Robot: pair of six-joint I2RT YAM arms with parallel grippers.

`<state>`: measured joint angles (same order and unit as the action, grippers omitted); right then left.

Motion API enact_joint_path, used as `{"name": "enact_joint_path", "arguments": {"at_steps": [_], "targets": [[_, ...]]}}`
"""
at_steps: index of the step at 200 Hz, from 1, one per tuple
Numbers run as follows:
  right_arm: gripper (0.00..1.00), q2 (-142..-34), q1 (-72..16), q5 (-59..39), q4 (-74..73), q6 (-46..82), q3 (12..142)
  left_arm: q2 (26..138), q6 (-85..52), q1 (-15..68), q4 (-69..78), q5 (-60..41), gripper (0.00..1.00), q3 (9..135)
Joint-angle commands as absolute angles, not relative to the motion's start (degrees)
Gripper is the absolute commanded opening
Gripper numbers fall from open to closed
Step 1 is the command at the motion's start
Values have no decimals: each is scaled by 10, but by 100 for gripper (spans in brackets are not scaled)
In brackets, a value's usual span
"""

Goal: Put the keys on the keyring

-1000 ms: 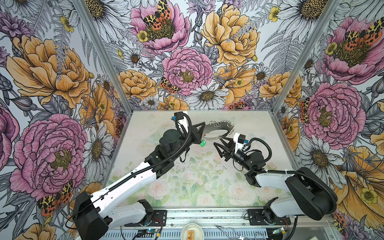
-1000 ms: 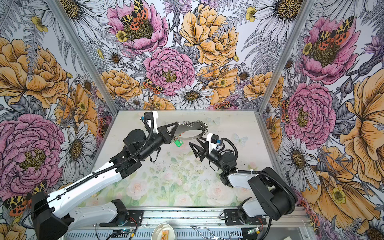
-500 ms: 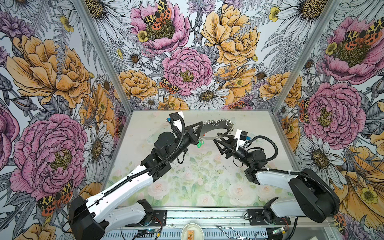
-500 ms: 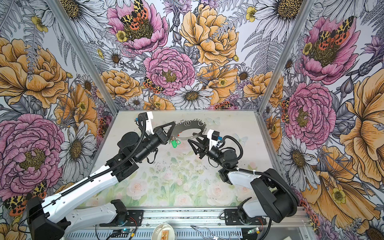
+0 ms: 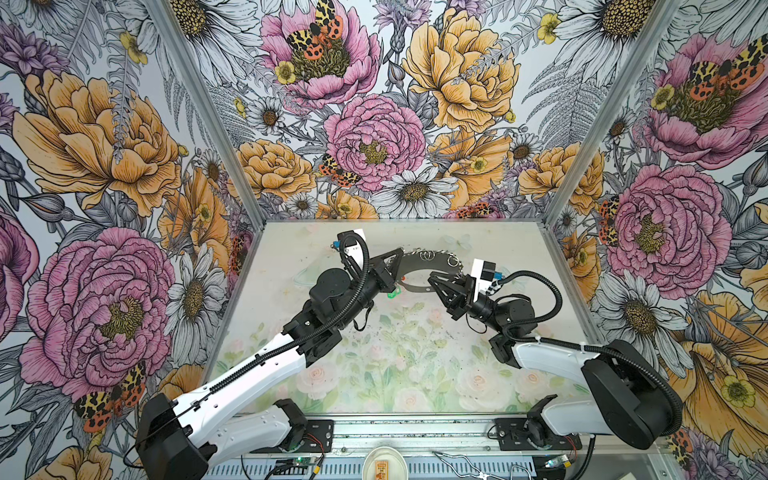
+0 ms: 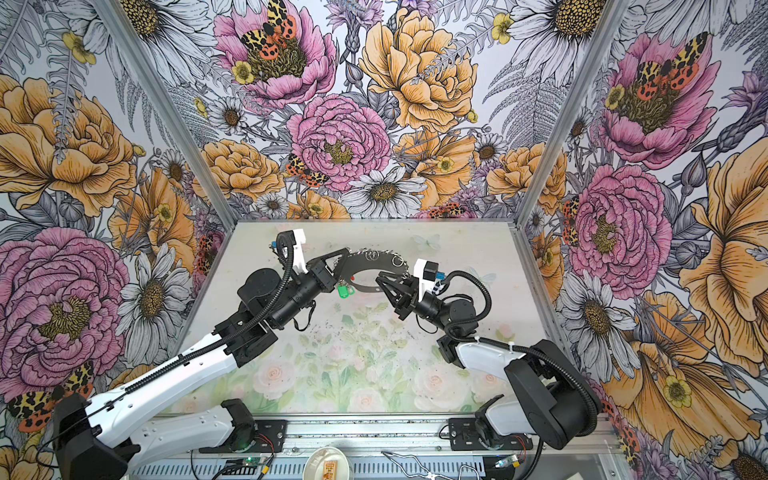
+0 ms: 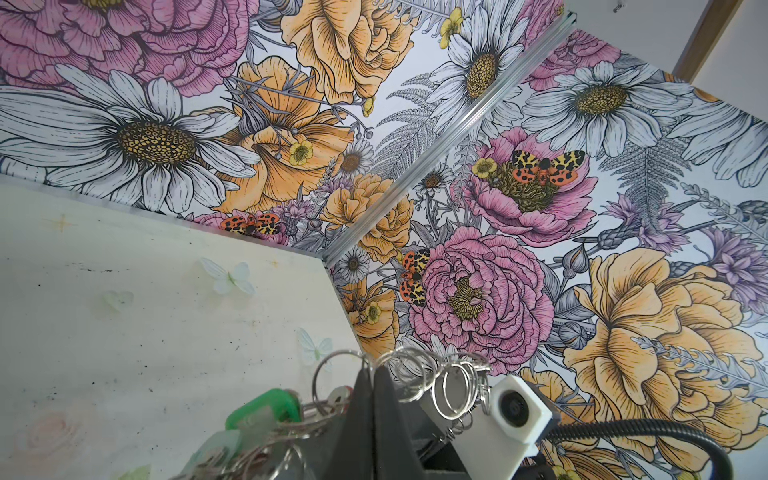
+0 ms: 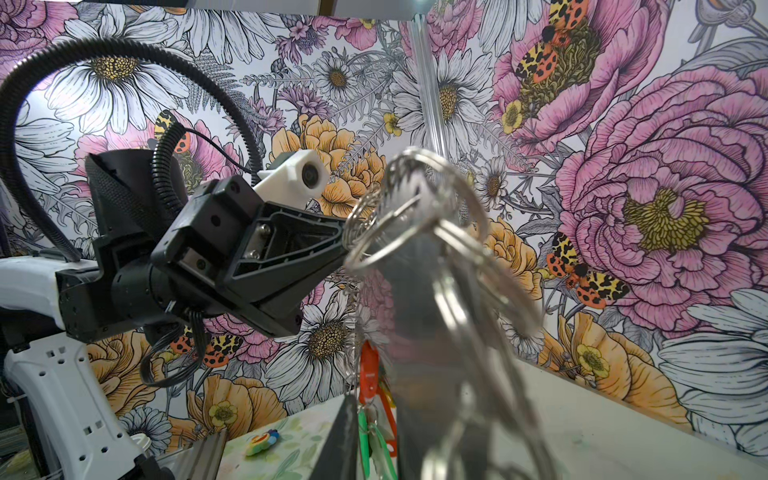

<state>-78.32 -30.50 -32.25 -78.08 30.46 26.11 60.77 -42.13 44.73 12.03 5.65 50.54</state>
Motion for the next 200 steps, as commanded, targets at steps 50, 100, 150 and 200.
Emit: {"name": "enact_joint_path", "arguments": {"at_steps": [50,100,150,200], "targets": [[0,-795,-302,-334,-798,321,263,601,-434,436,170,75,0,496],[0,-731,-299,-274,-536,287,308,601,-407,424,142,90,8,484],[0,-677,-312,-133,41,111,479,588,-374,360,27,116,45,459],[0,-770,-332,-30,370,71,669,563,-324,302,-17,140,55,422]]}}
